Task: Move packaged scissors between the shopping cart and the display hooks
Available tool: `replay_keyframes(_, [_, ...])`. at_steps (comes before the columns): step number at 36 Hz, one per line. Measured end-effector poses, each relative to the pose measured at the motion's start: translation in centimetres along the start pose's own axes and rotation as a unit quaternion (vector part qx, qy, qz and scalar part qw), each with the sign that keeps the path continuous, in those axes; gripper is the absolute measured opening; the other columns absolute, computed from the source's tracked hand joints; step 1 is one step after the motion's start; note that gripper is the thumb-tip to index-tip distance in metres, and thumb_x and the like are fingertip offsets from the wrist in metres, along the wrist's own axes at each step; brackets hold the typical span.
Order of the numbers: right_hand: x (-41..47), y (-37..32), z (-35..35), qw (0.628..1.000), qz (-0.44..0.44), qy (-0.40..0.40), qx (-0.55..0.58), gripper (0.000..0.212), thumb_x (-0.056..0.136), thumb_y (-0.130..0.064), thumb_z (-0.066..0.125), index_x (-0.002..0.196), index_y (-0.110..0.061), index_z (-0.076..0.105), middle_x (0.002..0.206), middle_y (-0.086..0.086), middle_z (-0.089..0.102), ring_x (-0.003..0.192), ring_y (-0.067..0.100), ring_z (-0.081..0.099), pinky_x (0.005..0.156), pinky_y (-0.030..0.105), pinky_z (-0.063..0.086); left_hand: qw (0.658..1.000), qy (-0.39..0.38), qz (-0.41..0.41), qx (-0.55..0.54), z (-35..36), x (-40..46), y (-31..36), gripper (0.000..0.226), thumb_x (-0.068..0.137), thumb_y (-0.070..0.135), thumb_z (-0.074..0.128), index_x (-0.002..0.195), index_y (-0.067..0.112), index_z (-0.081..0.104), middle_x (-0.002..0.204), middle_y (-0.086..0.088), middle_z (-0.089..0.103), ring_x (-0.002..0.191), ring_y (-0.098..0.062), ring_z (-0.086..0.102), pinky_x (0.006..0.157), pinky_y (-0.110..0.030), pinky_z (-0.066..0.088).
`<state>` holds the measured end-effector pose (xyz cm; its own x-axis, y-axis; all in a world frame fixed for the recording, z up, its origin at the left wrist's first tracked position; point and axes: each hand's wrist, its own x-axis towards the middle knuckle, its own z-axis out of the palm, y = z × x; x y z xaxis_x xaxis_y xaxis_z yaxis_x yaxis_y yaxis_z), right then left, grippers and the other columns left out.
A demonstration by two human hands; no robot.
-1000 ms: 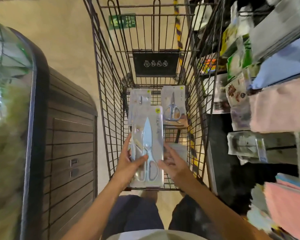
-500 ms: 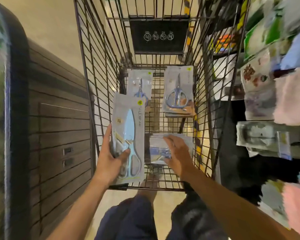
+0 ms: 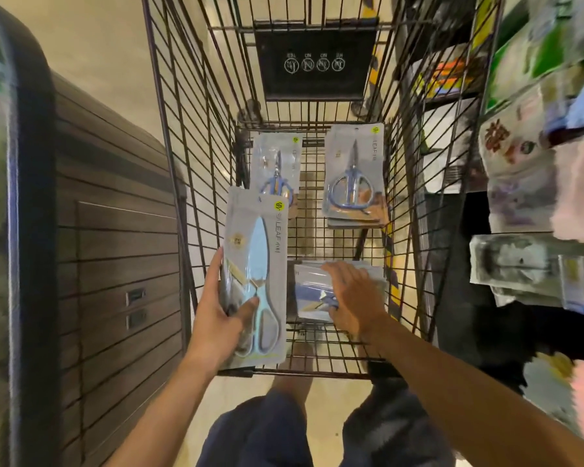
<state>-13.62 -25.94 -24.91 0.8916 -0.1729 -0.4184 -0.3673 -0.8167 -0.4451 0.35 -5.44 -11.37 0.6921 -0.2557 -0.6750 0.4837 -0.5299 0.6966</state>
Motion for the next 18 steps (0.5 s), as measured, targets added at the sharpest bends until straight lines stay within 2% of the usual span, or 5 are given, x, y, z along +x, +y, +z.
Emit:
replay_keyframes(3, [-0.4,-0.1,-1.5,1.0,0.015,-0.014,0.019,0.091,0.069,-0.042,0.087,0.142,-0.008,0.046,0.131,0.012,0.06,0.118,0.03,0.06,0.096,0.044,0.053,1.0,-0.007,0.007,-0.009,-0.4,-0.5,0.6,0.097,0.087,-0.003,0.07,0.147,0.059,0.027,0.15,0.008,0.049,0.133,-0.023,0.055,0.094,-0.045,0.058])
replay_keyframes(7, [-1.2,-1.5,-5.7,0.987,0.097,0.003,0.125,0.097,0.074,-0.038,0.082,0.153,-0.029,0.026,0.146,-0.001,0.047,0.127,0.022,0.054,0.103,0.044,0.049,0.999,-0.009,0.032,-0.01,-1.0,-1.5,2.5,0.094,0.088,-0.002,0.07,0.151,0.051,0.026,0.146,0.009,0.052,0.13,-0.018,0.057,0.08,-0.022,0.06])
replay_keyframes(12, [-3.7,-3.9,-12.4,0.952,0.125,0.067,0.272,0.1,0.076,-0.045,0.085,0.153,-0.048,0.021,0.149,-0.008,0.046,0.128,0.019,0.053,0.097,0.032,0.048,0.993,-0.013,0.113,0.007,-1.9,-4.2,7.1,0.089,0.088,-0.006,0.069,0.151,0.04,0.028,0.149,0.013,0.047,0.121,0.018,0.051,0.086,-0.001,0.046])
replay_keyframes(15, [-5.4,-6.0,-15.9,0.921,0.134,0.129,0.341,0.099,0.074,-0.046,0.088,0.141,-0.07,0.018,0.144,-0.031,0.043,0.126,0.001,0.05,0.094,0.022,0.047,0.989,-0.022,0.144,0.026,-3.3,-5.8,9.7,0.09,0.088,-0.001,0.072,0.148,0.049,0.028,0.153,0.017,0.042,0.137,0.001,0.046,0.104,-0.014,0.044])
replay_keyframes(18, [-7.1,-7.8,-18.5,0.895,0.151,0.17,0.384,0.103,0.069,-0.044,0.091,0.149,-0.056,0.027,0.145,-0.029,0.044,0.126,0.001,0.049,0.091,0.018,0.046,0.985,-0.016,0.167,0.047,-4.6,-7.1,11.7,0.09,0.088,0.007,0.074,0.156,0.038,0.025,0.159,0.015,0.036,0.144,-0.006,0.038,0.119,-0.04,0.036])
